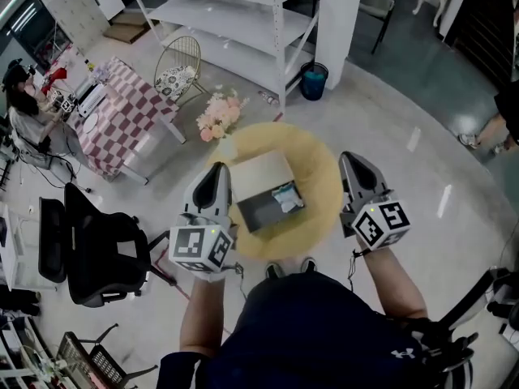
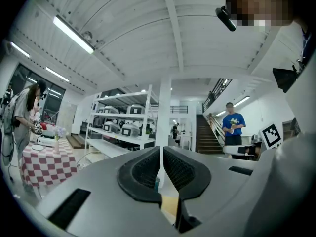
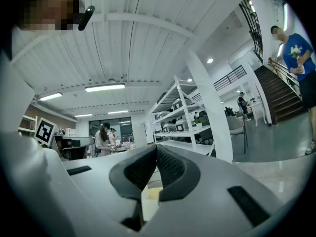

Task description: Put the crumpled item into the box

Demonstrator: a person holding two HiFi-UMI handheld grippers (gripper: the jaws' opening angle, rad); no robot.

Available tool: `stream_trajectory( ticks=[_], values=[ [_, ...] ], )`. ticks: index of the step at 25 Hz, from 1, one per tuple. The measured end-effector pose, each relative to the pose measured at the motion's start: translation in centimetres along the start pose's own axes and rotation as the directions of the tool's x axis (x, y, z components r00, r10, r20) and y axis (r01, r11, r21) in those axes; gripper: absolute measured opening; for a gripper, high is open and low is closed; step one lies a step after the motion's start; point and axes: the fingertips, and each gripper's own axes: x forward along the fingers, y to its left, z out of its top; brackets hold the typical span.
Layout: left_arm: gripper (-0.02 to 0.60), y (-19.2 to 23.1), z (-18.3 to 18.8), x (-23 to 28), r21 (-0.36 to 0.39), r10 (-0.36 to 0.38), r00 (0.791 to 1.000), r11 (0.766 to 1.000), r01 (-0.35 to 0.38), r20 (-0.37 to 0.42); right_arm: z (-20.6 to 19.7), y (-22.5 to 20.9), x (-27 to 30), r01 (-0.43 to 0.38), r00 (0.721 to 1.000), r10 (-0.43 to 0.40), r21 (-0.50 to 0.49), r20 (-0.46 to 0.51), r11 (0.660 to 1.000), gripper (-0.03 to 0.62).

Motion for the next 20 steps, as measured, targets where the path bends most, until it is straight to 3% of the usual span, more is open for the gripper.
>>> stream_trajectory(
  ticks=[20],
  values=[
    [0.034, 0.0, -0.6, 0.8, -0.011, 0.013, 1.0, 1.0, -0.013, -0.012, 0.7, 0.1, 0.6, -0.041, 0.999, 0.041, -0.024, 0.014, 0.999, 0.003]
  ],
)
